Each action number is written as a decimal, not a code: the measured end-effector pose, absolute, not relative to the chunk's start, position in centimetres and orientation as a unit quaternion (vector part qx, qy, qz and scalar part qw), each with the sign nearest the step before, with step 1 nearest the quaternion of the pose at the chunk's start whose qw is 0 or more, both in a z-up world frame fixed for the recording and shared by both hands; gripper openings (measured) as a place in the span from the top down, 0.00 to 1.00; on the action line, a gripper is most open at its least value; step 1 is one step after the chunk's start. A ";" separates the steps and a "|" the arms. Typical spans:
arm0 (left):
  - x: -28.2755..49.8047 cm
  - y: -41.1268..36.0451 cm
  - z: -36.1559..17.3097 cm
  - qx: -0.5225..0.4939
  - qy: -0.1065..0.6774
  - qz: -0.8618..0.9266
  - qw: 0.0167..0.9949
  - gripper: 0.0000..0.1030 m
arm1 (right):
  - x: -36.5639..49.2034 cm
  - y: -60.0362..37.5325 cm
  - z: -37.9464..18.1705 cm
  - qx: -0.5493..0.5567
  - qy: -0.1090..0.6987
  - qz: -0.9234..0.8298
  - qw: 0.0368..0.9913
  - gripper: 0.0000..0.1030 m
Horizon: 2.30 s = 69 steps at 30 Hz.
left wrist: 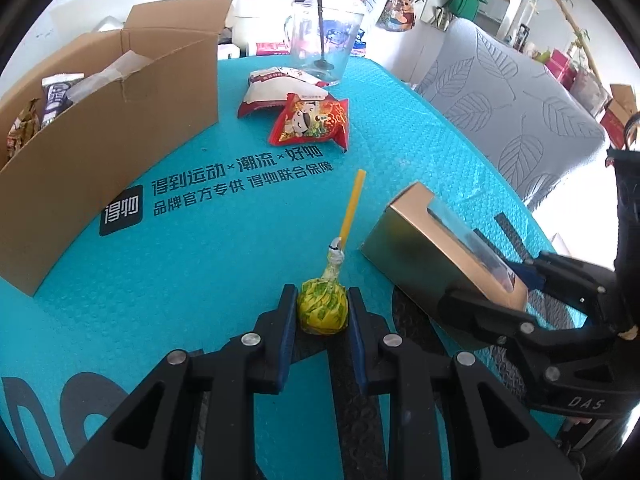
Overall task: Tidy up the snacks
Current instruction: 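Close the left gripper on the lollipop while the right lifts the windowed box, then carry the lollipop and windowed box up over the cardboard box with both grippers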
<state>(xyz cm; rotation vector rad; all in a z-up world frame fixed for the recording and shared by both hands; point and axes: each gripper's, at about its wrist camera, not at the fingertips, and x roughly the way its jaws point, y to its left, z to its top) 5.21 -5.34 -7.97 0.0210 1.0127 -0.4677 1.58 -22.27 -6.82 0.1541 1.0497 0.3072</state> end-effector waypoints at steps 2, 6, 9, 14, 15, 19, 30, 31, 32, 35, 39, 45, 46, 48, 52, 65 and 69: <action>5.3 -5.3 -7.9 0.006 0.481 -0.223 0.848 0.77 | 1.7 -22.2 -7.0 0.078 0.502 0.146 0.849 0.57; 5.3 -5.0 -7.8 0.000 0.484 -0.223 0.846 0.77 | 1.7 -22.2 -7.1 0.081 0.503 0.144 0.848 0.62; 5.2 -4.8 -7.7 -0.004 0.488 -0.225 0.843 0.77 | 1.7 -22.4 -7.1 0.096 0.506 0.148 0.844 0.63; 5.0 -4.2 -7.2 -0.010 0.485 -0.223 0.845 0.77 | 1.3 -21.9 -6.4 0.089 0.499 0.149 0.849 0.65; 4.9 -4.0 -7.0 -0.012 0.483 -0.223 0.846 0.77 | 1.3 -21.7 -6.2 0.091 0.497 0.154 0.849 0.65; 4.5 -3.0 -6.2 -0.021 0.478 -0.215 0.852 0.77 | 1.0 -20.8 -5.3 0.090 0.490 0.165 0.852 0.65; 3.7 0.7 -3.4 -0.053 0.450 -0.187 0.872 0.77 | 1.8 -17.0 -2.9 0.078 0.474 0.224 0.848 0.65; 3.7 1.1 -3.0 -0.055 0.445 -0.182 0.875 0.77 | 1.9 -16.6 -2.6 0.077 0.471 0.229 0.848 0.65; 3.7 1.4 -2.6 -0.057 0.441 -0.179 0.878 0.77 | 2.0 -16.3 -2.3 0.076 0.469 0.232 0.849 0.65; 3.8 2.6 -1.4 -0.064 0.426 -0.167 0.887 0.77 | 2.7 -15.1 -1.1 0.074 0.456 0.249 0.851 0.65; 4.0 4.3 0.2 -0.074 0.406 -0.147 0.899 0.77 | 4.0 -13.4 0.5 0.062 0.443 0.263 0.855 0.65; 4.9 6.4 2.4 -0.079 0.377 -0.118 0.915 0.77 | 6.0 -11.2 2.4 0.042 0.426 0.287 0.857 0.65; 5.1 6.6 2.7 -0.079 0.374 -0.115 0.917 0.77 | 6.4 -10.9 2.7 0.038 0.424 0.291 0.857 0.65; 5.5 7.2 3.4 -0.078 0.366 -0.106 0.921 0.77 | 7.1 -10.3 3.1 0.032 0.420 0.295 0.858 0.65; 6.8 8.3 4.8 -0.078 0.347 -0.090 0.930 0.77 | 8.8 -9.4 4.0 0.021 0.409 0.302 0.861 0.65; 12.2 10.3 7.6 -0.076 0.305 -0.062 0.947 0.77 | 15.3 -6.2 6.5 -0.014 0.374 0.320 0.870 0.65; 14.2 10.9 7.6 -0.076 0.300 -0.047 0.950 0.77 | 17.2 -5.1 6.5 -0.025 0.367 0.324 0.872 0.65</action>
